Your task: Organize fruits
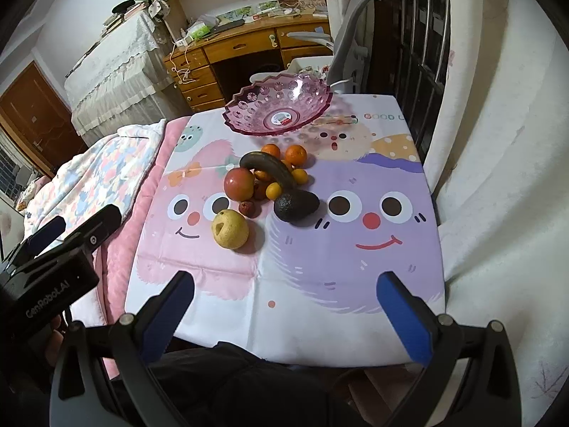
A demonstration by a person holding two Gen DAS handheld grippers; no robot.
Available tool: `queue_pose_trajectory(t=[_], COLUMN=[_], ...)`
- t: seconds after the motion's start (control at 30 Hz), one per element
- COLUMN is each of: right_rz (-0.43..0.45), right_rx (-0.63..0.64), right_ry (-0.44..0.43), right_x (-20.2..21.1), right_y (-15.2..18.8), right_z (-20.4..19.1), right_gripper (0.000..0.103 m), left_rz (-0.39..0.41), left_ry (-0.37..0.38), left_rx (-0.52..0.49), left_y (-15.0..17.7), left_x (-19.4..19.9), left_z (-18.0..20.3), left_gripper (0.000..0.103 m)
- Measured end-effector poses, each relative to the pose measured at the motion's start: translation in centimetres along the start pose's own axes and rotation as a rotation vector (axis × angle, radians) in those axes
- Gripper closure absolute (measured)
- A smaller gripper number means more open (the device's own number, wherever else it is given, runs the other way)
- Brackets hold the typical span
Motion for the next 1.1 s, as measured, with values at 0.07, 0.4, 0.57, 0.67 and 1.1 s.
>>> queue_pose_trajectory(t=[0.07, 0.4, 0.57, 0.67, 1.1], right_rz=[0.000, 0.029, 0.033, 0.029, 0.083], right_rx=[-0.010, -0.043, -0.044, -0.055, -0.078], right_ry=[0.003, 0.035, 0.068, 0.082, 0.125], right_x=[-0.3, -1.3, -1.7, -2.0, -2.5], right_y=[-0.1, -0.8, -0.6, -0.3, 1.6], right_z=[-0.2, -2.9, -4.9, -6.0, -8.5], right_gripper=[0.000, 0.000, 0.000, 0.000, 0.000], left_rz=[-0.016, -0.047, -0.049, -0.056, -0.108], left_ry=[0.008, 0.082, 0.131, 0.150, 0.262], left_rx=[-0.010, -0.043, -0.066, -0.080, -0.168], left_y=[-0.5, -1.7, -2.1, -2.1, -1.2], left_x=[-0.6, -3.4, -4.2, -4.7, -7.2], left_z=[-0.3, -3.3, -4.5, -5.1, -5.1], left_gripper=[0.001, 0.001, 0.001, 0.001, 0.001])
Point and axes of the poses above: each gripper's, at about its wrist camera, not at the fingertips, and x roughly against the way its jaws point, z to its right, y to its underside, the point moved 3 cm from there along -x, roughly the way its jaws point, and after that the axes turned 12 degrees about -y, right-handed, at the moved point
